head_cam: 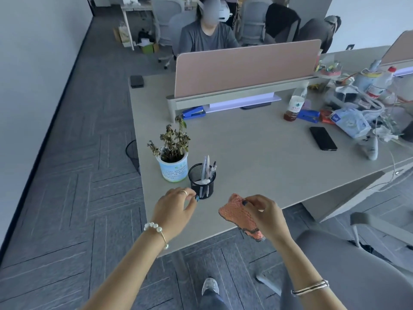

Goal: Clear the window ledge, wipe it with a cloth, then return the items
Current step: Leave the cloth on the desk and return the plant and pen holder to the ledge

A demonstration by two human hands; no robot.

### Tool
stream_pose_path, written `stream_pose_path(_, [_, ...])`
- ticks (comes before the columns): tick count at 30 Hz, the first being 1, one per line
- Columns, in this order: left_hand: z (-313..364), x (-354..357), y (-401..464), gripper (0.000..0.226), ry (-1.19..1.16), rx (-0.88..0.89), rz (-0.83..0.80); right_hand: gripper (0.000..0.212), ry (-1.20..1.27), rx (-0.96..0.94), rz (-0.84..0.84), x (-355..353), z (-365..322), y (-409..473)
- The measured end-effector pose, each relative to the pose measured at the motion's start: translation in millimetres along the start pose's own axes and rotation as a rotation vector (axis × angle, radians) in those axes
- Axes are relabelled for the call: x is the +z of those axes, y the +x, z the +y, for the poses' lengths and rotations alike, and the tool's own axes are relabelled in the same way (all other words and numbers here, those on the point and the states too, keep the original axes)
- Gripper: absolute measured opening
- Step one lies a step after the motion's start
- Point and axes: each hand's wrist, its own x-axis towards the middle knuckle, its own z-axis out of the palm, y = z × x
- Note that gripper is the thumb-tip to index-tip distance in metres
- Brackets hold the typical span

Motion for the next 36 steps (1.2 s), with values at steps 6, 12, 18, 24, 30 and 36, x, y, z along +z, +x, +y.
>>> stream_pose_path(6, [-20.1, 25.0, 61.1, 0.028, -0.033, -0.109, 0.029, 0.011, -0.024, 0.071, -0.090, 6.7, 12.2, 86.2])
stream_pose_path(12, [-50.9, 46.2, 97.7, 0.027, -0.042, -0.188, 0.044, 0.014, -0.088, 0.130, -0.149, 25.4, 21.2, 157.3])
stream_pose_path(18, [-68.4, 51.8, 111.4, 0.034, -0.052, -0.217, 0.074, 0.015, -0.153, 0.151, -0.177, 37.9, 32.4, 211.1])
stream_pose_path(24, [-83.9, 51.4, 109.9, 0.047, -0.003, -0.272, 0.131, 0.028, -0.236, 0.162, -0.113, 47.7, 47.3, 234.1])
stream_pose_path(30, [-111.2, 52.9, 112.2, 0.058, 0.092, -0.425, 0.148, 0.054, -0.176, 0.016, -0.023, 71.6, 47.3, 181.9])
stream_pose_path(36, [-125.0, 50.6, 129.6, 0.100, -0.105, -0.450, 0.211, 0.097, 0.005, -0.011, -0.238, 122.5, 39.2, 110.3])
